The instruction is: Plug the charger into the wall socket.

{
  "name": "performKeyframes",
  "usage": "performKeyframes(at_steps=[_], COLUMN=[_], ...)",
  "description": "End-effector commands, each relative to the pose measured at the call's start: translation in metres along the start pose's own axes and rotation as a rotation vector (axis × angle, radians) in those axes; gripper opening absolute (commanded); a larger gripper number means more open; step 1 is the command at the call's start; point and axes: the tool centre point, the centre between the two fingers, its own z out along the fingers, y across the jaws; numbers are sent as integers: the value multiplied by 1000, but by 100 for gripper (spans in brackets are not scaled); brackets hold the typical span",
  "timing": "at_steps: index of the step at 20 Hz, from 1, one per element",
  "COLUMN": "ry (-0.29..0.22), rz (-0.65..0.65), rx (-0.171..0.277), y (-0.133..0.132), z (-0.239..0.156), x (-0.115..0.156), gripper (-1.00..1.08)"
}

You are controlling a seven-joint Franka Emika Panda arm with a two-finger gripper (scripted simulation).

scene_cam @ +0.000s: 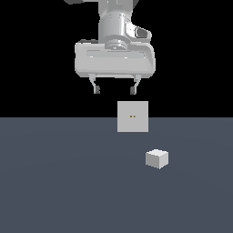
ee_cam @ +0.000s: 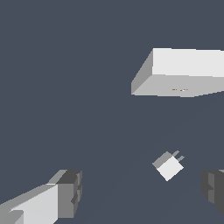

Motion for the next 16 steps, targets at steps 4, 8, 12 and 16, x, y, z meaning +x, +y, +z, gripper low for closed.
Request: performKeyframes(at_steps=[4, 8, 12, 16], ry=[3, 15, 37, 68], rz=[6, 31, 77, 141], rx=[-1, -6, -16, -29], y=[1, 4, 9, 17], z=[1, 4, 9, 17], x=[0, -2, -4, -8], gripper=[100, 100, 100, 100])
